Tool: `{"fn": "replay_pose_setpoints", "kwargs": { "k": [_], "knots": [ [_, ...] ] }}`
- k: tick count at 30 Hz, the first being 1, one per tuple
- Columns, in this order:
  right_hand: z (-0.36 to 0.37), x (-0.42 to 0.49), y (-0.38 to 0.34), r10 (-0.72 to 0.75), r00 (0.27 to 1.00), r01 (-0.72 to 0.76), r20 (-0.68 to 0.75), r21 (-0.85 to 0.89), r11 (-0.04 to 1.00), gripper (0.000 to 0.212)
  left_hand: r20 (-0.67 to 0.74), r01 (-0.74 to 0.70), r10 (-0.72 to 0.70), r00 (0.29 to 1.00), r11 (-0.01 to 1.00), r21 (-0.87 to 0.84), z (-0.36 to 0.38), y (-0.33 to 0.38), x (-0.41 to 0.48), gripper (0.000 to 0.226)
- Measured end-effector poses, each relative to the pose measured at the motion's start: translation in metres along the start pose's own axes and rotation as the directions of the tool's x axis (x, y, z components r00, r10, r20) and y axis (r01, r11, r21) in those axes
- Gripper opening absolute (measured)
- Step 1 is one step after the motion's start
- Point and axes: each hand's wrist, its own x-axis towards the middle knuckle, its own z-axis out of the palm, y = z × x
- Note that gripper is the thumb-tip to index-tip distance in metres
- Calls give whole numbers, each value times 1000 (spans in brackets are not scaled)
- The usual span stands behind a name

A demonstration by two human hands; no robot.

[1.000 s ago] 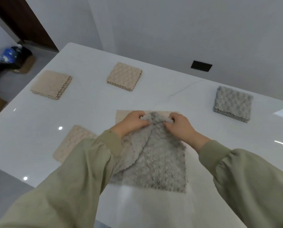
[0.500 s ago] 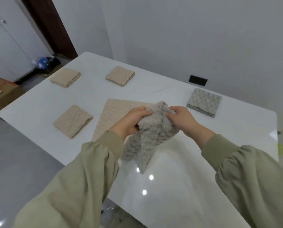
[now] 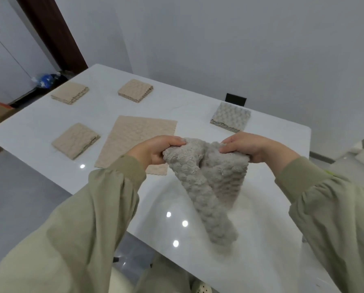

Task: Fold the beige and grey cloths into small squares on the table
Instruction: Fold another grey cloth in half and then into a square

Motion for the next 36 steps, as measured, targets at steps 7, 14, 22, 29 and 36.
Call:
{"fn": "replay_pose_setpoints", "kwargs": {
  "k": [7,14,22,29,36],
  "knots": [
    [-18,40,36,-54,936,-163,-348,-566,808,33,-318,113,326,890,518,848,-22,-27,56,33],
    [-32,85,77,-11,857,-316,-515,-542,778,13,-345,234,419,840,294,927,-32,-33,111,21],
    [-64,118,88,41,726,-363,-687,-332,871,17,-435,195,344,832,554,810,-43,-15,152,25],
    [-72,117,74,-65,635,-128,-770,-187,974,22,-542,-103,250,802,952,287,-32,-7,163,14],
    [-64,93,99,57,712,-89,-700,-10,996,26,-566,-170,115,816,984,-45,-25,-34,140,15]
  ]
}}
